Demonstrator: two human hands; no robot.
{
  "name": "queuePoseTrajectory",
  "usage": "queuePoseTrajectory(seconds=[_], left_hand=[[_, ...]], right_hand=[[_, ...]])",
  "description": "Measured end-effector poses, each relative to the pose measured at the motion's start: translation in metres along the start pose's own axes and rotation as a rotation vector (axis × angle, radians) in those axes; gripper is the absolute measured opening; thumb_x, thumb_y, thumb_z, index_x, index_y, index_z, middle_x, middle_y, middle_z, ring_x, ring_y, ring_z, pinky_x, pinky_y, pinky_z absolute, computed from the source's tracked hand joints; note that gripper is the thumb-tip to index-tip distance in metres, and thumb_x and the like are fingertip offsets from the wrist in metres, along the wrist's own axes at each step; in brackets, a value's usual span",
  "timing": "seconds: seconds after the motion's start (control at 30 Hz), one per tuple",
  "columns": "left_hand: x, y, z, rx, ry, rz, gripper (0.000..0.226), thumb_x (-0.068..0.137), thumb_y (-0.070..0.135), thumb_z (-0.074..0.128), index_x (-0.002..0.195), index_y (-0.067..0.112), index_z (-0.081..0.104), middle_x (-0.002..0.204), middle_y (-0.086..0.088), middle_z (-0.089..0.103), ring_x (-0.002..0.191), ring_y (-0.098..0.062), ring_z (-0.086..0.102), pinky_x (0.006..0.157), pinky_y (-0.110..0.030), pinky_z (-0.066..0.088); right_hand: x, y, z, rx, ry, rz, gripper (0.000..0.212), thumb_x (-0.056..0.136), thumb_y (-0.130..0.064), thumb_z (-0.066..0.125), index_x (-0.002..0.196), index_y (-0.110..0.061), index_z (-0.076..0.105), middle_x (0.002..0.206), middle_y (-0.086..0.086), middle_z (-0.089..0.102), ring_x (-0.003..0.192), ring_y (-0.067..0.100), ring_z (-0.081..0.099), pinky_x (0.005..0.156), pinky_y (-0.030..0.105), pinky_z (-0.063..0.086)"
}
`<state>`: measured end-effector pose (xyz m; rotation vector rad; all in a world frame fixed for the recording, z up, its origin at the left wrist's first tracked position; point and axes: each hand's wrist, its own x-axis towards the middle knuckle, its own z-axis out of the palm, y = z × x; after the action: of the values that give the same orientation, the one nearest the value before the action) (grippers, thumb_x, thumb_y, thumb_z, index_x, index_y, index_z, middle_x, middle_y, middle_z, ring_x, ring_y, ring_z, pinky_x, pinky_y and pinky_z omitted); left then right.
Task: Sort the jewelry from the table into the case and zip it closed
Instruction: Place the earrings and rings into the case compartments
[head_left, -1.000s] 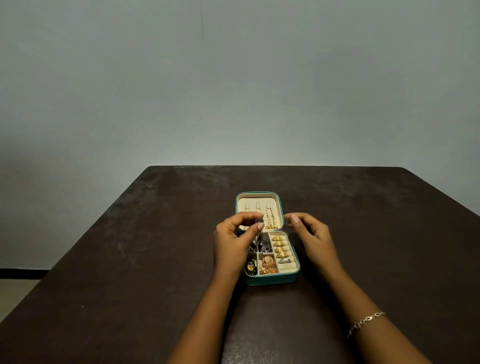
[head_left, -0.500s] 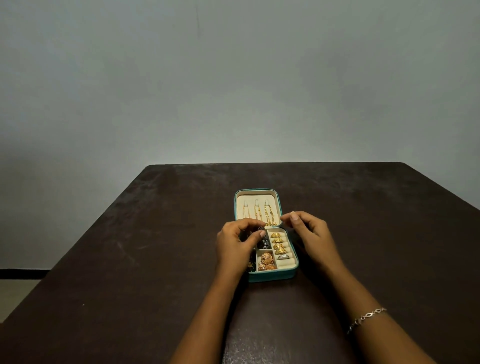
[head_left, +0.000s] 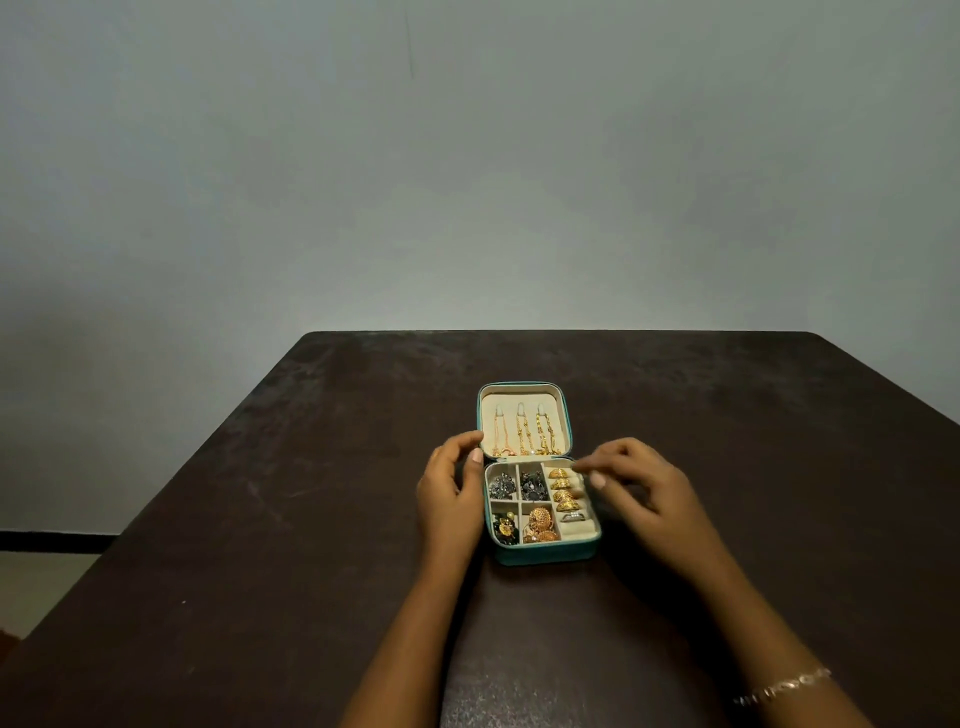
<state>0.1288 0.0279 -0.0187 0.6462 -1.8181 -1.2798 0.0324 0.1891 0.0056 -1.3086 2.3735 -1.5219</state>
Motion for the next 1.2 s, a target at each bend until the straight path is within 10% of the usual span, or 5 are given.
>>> queuePoseTrajectory(seconds=[0.37, 0.7, 0.87, 1.1, 1.2], left_hand=[[-0.008, 0.005, 0.003, -0.022, -0.134, -0.107, 0.042, 0.095, 0.001, 0.037, 0.133, 0.016, 0.045, 0.120, 0.006, 0.054, 0.109, -0.008, 0.052, 0.086, -0.016, 0.042], [-0.007, 0.004, 0.005, 0.039, -0.167, -0.091, 0.046, 0.093, -0.004, 0.037, 0.134, 0.015, 0.043, 0.119, 0.003, 0.054, 0.081, 0.015, 0.049, 0.062, 0.004, 0.039], [-0.007, 0.006, 0.005, 0.040, -0.168, -0.090, 0.045, 0.093, -0.005, 0.037, 0.132, 0.016, 0.044, 0.112, 0.005, 0.054, 0.071, 0.023, 0.051, 0.059, 0.002, 0.038], [-0.006, 0.004, 0.006, 0.063, -0.158, -0.082, 0.046, 0.092, -0.005, 0.038, 0.132, 0.016, 0.045, 0.116, 0.005, 0.055, 0.081, 0.015, 0.047, 0.061, 0.005, 0.037], [-0.005, 0.007, 0.005, -0.004, -0.108, -0.096, 0.043, 0.094, -0.003, 0.037, 0.132, 0.015, 0.045, 0.122, 0.003, 0.054, 0.091, 0.008, 0.051, 0.066, 0.005, 0.036]], right_hand=[[-0.039, 0.001, 0.020, -1.000, -0.039, -0.293, 0.079, 0.035, -0.024, 0.091, 0.110, -0.017, 0.065, 0.120, 0.012, 0.052, 0.115, 0.024, 0.039, 0.074, 0.046, 0.051], [-0.034, -0.002, 0.024, -0.989, -0.112, -0.065, 0.090, 0.037, -0.034, 0.091, 0.119, -0.019, 0.057, 0.120, 0.015, 0.060, 0.117, 0.024, 0.037, 0.077, 0.047, 0.051], [-0.028, -0.021, 0.019, -0.874, -0.289, 0.062, 0.072, 0.096, -0.027, 0.042, 0.146, -0.028, -0.010, 0.154, 0.006, -0.014, 0.141, 0.021, -0.015, 0.113, 0.044, 0.002], [-0.016, -0.020, 0.019, -0.881, -0.342, 0.122, 0.071, 0.095, -0.026, 0.043, 0.147, -0.030, -0.005, 0.155, 0.006, -0.015, 0.142, 0.022, -0.015, 0.114, 0.043, 0.001], [-0.007, -0.020, 0.012, -0.456, -0.167, 0.169, 0.062, 0.096, -0.013, 0.040, 0.147, -0.026, 0.008, 0.156, -0.001, 0.006, 0.143, 0.013, 0.006, 0.111, 0.027, 0.011]])
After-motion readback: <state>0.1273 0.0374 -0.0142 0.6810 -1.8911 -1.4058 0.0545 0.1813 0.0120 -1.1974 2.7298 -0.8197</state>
